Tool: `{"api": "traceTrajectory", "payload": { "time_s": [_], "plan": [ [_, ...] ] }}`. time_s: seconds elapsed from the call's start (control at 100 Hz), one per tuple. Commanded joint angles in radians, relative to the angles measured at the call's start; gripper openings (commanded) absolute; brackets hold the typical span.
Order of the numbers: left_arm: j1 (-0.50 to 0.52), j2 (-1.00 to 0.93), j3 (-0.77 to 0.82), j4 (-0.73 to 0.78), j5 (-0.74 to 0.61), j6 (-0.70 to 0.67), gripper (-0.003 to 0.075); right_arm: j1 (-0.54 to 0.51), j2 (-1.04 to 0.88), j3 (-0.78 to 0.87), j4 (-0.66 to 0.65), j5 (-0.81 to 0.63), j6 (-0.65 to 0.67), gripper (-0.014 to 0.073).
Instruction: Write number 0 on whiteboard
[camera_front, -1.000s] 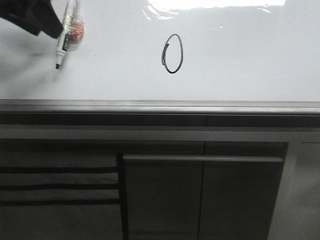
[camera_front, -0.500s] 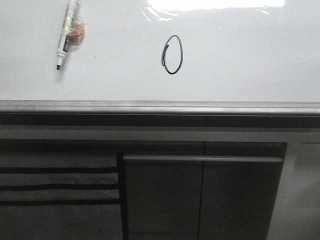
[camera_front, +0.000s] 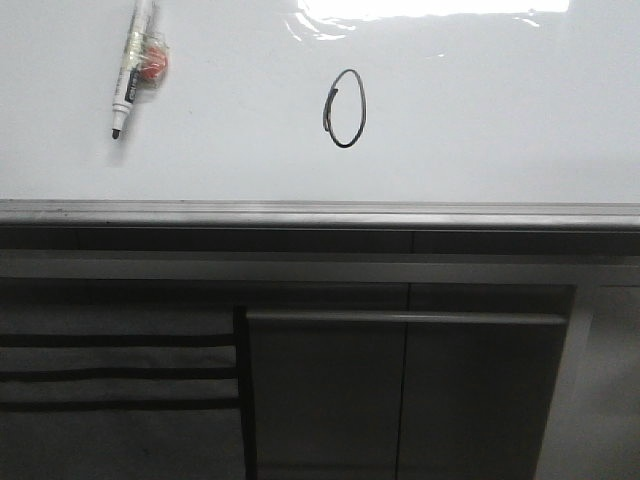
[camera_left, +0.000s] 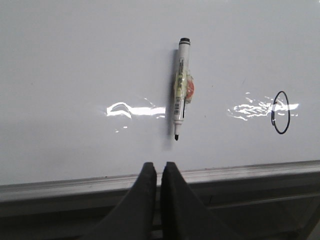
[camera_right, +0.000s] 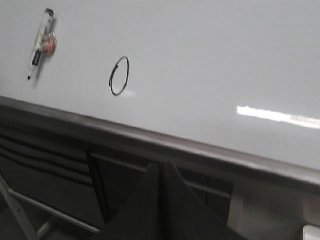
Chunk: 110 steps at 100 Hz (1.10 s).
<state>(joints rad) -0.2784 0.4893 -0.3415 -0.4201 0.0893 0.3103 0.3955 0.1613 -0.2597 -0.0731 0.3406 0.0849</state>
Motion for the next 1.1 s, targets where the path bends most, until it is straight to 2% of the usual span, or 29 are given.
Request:
{"api": "traceTrajectory", "payload": {
  "time_s": [0.0, 0.23, 0.36, 0.52, 0.72, 0.75, 1.09],
  "plan": [
    [0.003, 0.004, -0.011, -0.016, -0.078, -0.012, -0.0020, -0.006, 0.009, 0.022, -0.017, -0.093, 0.001, -0.0073],
    [0.000, -0.016, 0.013, -0.016, -0.078, -0.012, -0.0020, -0.006, 0.009, 0.137, -0.017, -0.090, 0.001, -0.0073],
    [0.066, -0.146, 0.082, 0.006, -0.152, -0.010, -0.0020, -0.006, 0.009, 0.175, -0.017, -0.084, 0.001, -0.0073],
    [0.148, -0.326, 0.217, 0.020, -0.167, -0.010, -0.0020, -0.006, 0.009, 0.196, -0.017, -0.073, 0.001, -0.0073],
    [0.136, -0.492, 0.365, 0.020, -0.228, -0.010, -0.0020, -0.006, 0.009, 0.197, -0.017, -0.073, 0.001, -0.0073],
    [0.134, -0.523, 0.362, 0.020, -0.188, -0.010, -0.0020, -0.006, 0.009, 0.197, -0.017, -0.073, 0.001, -0.0073],
    [0.132, -0.502, 0.362, 0.046, -0.216, -0.034, -0.0020, -0.006, 0.009, 0.197, -0.017, -0.073, 0.001, -0.0073]
  ]
}}
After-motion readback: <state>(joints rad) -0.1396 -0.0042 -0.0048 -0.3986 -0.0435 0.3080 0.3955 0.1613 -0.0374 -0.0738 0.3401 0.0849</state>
